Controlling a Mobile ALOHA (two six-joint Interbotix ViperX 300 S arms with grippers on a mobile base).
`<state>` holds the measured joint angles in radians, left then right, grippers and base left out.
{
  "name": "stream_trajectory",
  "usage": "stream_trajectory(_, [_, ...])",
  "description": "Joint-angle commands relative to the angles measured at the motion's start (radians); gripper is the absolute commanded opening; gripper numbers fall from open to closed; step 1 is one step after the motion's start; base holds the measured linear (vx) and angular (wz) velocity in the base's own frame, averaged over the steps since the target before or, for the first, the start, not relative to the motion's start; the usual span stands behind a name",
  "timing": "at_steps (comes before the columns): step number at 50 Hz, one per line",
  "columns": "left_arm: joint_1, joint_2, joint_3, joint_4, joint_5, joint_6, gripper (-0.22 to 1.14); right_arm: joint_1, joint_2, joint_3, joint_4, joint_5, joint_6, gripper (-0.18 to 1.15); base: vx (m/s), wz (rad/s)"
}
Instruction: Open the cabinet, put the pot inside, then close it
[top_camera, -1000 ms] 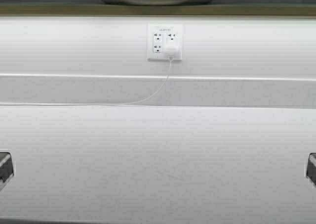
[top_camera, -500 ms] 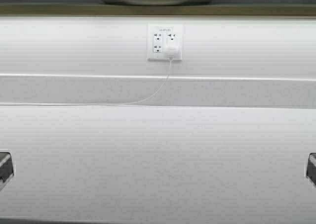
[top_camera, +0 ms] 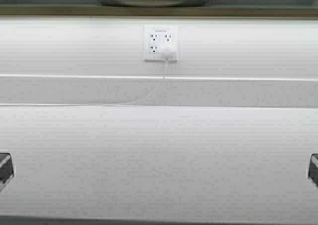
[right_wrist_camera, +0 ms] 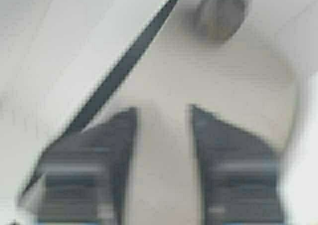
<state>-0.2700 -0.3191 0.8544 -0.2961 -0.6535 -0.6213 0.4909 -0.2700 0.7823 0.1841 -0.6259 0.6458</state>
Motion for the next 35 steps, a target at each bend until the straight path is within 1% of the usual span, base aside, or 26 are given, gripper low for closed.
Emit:
stream_trajectory(1, [-0.002, -0.083, 0.055, 0.012, 0.074, 0.129, -0.13, 0.026, -0.014, -0.012, -0.126, 0.095, -0.052, 0.09, -0.10, -0.15])
stream_trajectory(3, [-0.002, -0.101, 0.066, 0.017, 0.106, 0.195, -0.08, 0.029, -0.012, -0.012, -0.167, 0.140, -0.077, -0.03, -0.10, -0.16])
stream_trajectory(5, [-0.002, -0.118, 0.072, 0.018, 0.143, 0.265, -0.01, 0.034, -0.009, -0.018, -0.198, 0.186, -0.107, -0.05, -0.11, -0.18])
stream_trajectory(8, [-0.002, -0.138, 0.069, 0.020, 0.204, 0.387, 0.08, 0.040, -0.008, -0.032, -0.229, 0.258, -0.161, 0.02, -0.13, -0.20])
stream_trajectory(11, [-0.002, -0.155, 0.055, 0.017, 0.282, 0.522, 0.06, 0.040, -0.012, -0.044, -0.238, 0.318, -0.221, 0.10, -0.16, -0.20])
stream_trajectory(16, [-0.002, -0.152, 0.031, 0.003, 0.356, 0.672, 0.04, 0.041, -0.018, -0.061, -0.236, 0.370, -0.304, 0.09, -0.18, -0.14])
stream_trajectory(19, [-0.002, -0.150, 0.029, -0.005, 0.368, 0.709, 0.04, 0.041, -0.021, -0.069, -0.230, 0.385, -0.325, 0.08, -0.18, -0.09])
stream_trajectory(28, [-0.002, -0.158, 0.041, 0.000, 0.403, 0.723, 0.04, 0.040, -0.041, -0.063, -0.232, 0.394, -0.333, 0.08, -0.15, -0.03])
stream_trajectory(35, [-0.002, -0.161, 0.052, 0.023, 0.411, 0.727, 0.04, 0.009, -0.055, -0.052, -0.235, 0.414, -0.334, 0.08, -0.15, 0.02])
